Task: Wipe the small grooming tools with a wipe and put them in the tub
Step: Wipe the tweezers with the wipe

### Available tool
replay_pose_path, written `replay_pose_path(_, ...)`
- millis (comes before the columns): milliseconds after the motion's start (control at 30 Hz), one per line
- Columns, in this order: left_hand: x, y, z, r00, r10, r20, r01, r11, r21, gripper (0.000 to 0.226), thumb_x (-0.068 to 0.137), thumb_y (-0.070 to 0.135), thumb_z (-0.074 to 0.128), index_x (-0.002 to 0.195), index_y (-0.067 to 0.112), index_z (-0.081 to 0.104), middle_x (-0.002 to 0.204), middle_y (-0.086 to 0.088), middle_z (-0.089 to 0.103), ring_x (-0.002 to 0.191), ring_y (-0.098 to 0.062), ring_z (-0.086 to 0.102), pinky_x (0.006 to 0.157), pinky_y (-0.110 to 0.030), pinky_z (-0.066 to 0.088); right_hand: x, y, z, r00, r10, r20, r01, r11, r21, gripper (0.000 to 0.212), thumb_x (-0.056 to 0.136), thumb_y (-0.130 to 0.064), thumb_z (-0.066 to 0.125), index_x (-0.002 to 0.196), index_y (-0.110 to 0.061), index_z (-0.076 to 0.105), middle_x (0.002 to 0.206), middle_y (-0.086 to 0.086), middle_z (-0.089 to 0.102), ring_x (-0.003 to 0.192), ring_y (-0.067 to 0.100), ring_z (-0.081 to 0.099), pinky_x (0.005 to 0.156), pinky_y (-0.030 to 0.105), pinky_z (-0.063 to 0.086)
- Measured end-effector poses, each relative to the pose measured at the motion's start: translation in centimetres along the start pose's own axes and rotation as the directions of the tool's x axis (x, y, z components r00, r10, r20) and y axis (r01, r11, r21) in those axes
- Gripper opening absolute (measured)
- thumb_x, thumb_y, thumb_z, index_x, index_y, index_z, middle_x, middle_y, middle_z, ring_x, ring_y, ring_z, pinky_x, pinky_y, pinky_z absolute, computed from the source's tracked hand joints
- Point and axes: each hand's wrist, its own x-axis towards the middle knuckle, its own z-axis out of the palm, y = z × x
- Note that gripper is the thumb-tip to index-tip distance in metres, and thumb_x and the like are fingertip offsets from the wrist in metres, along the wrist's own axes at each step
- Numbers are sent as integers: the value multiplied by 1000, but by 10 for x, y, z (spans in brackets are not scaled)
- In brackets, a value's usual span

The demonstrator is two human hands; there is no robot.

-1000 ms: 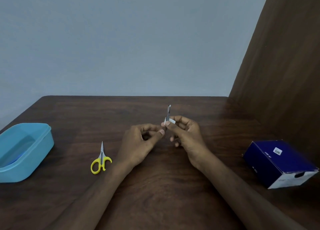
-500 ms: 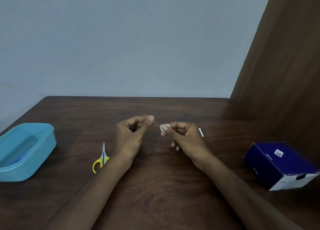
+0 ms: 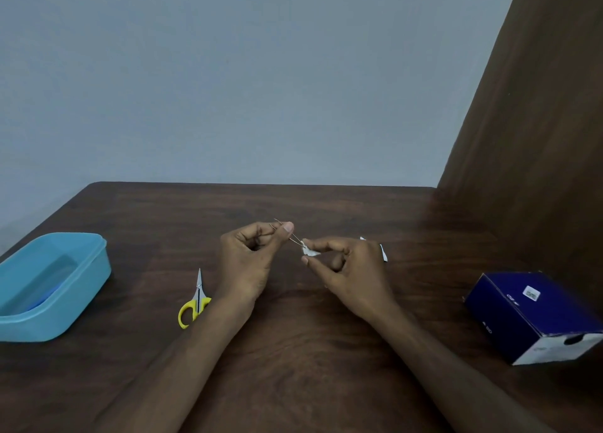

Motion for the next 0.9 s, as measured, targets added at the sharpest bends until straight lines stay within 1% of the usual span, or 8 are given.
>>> replay_pose_path(100,-3,0,1,998,34,59,-37,998,58,14,87,21,87,76,17,81,63,11,73,72,1,71,76,-12,54,0,-4,2,999,-29,-22,29,1000,12,24,87,-27,87,110,-33,83,51,-2,63,43,11,58,56,22,46)
replay_pose_path(233,-7,5,4,993,64,97,-73,993,92,13,86,24,89,84,13,83,73,0,81,78,-9,79,78,-14,57,0,-8,3,994,-61,-91,57,997,-45,18,86,-22,88,103,-28,85,53,-28,58,43,8,54,54,16,38)
replay_pose_path(367,-6,4,4,995,49,82,-53,997,54,15,89,25,85,91,11,80,73,-1,81,58,-2,65,63,-15,50,1,-5,1,991,24,-128,-22,1000,17,9,89,-32,85,98,-33,84,42,-12,52,38,18,55,50,36,51)
replay_pose_path(533,-1,-3,3,992,51,113,-55,998,35,8,91,17,83,92,10,80,85,-2,83,72,-7,72,61,-18,52,2,-5,0,986,91,-136,-81,994,76,8,87,-31,87,93,-34,82,42,-4,56,43,31,61,49,43,54)
replay_pose_path(600,-1,-3,3,992,62,113,-68,996,54,6,90,14,84,92,10,81,85,0,83,76,-6,76,65,-15,53,1,-8,0,991,100,-91,-91,991,96,11,87,-33,87,97,-34,82,44,2,58,41,31,59,49,40,53)
replay_pose_path(733,-2,-4,2,983,98,157,-120,984,135,4,89,18,86,91,17,83,82,7,83,77,-8,79,66,-17,55,-1,-12,0,993,106,-54,-96,983,154,8,91,-33,84,99,-30,82,43,-11,60,37,6,58,46,24,42)
replay_pose_path(833,-4,-4,2,979,138,149,-170,958,232,5,89,28,86,86,27,83,76,12,81,70,-22,78,60,-29,49,-1,-11,-1,993,108,-38,-99,978,182,6,92,-36,82,95,-31,81,47,1,65,38,8,58,47,23,38)
replay_pose_path(900,-4,-2,1,977,164,139,-198,939,281,6,89,29,87,84,27,83,73,15,80,66,-15,77,57,-25,48,-1,-10,0,992,115,-44,-105,979,175,3,93,-34,82,93,-31,81,47,0,65,39,17,61,47,25,39)
